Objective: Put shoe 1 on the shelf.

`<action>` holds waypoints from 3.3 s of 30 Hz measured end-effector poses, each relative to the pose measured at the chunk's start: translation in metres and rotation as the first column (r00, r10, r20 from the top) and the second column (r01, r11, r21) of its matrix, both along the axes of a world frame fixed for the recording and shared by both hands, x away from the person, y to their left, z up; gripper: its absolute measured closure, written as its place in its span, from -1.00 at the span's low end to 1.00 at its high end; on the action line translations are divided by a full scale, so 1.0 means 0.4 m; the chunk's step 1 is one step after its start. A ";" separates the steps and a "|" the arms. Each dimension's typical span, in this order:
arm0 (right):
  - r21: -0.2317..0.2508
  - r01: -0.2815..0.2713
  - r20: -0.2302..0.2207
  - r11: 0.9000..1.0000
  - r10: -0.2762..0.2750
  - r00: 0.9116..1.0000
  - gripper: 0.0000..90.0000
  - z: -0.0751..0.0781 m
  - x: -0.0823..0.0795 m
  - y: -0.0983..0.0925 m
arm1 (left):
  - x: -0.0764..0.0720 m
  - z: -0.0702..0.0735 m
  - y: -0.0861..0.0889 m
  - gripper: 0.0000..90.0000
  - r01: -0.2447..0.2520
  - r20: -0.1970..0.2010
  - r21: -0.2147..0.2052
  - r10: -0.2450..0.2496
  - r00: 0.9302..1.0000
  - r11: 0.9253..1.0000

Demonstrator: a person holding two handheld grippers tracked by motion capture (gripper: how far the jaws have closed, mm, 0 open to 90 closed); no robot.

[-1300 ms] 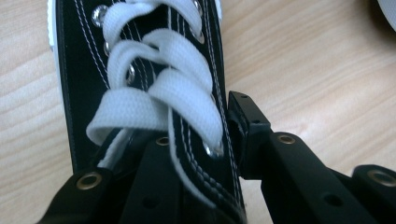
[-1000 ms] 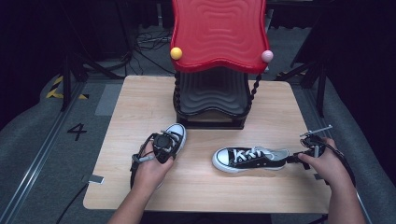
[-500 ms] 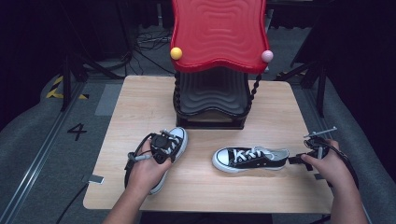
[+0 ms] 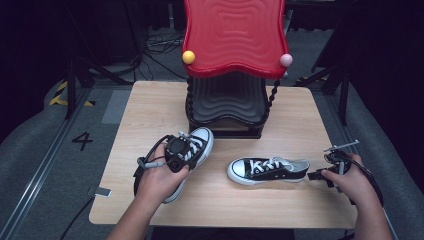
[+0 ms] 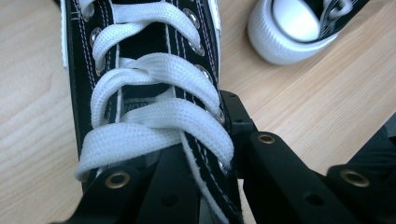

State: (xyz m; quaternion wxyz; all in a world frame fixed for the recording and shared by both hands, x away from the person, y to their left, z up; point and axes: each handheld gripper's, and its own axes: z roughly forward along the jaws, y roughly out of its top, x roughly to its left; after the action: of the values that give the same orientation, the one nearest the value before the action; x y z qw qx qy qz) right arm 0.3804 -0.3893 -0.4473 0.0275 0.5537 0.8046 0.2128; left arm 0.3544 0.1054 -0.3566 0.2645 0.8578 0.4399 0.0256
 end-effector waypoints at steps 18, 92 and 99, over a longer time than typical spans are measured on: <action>0.000 0.028 0.008 1.000 -0.028 1.000 0.09 -0.007 -0.012 -0.001 | 0.076 0.107 -0.048 0.92 0.002 0.098 -0.001 -0.002 0.995 1.000; 0.018 0.046 0.071 0.999 -0.048 0.996 0.08 0.022 -0.052 -0.010 | 0.318 0.104 -0.229 0.26 -0.102 0.159 0.062 0.092 0.983 0.993; 0.017 0.045 0.066 0.999 -0.046 0.997 0.08 0.021 -0.047 -0.005 | 0.261 0.156 -0.188 0.28 -0.070 0.173 0.064 0.058 0.983 0.996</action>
State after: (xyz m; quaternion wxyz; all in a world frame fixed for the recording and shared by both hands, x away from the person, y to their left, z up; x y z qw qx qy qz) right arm 0.3617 -0.3915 -0.4391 0.0546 0.5646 0.7888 0.2367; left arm 0.4587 0.0304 -0.2942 0.2703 0.8466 0.4416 0.1230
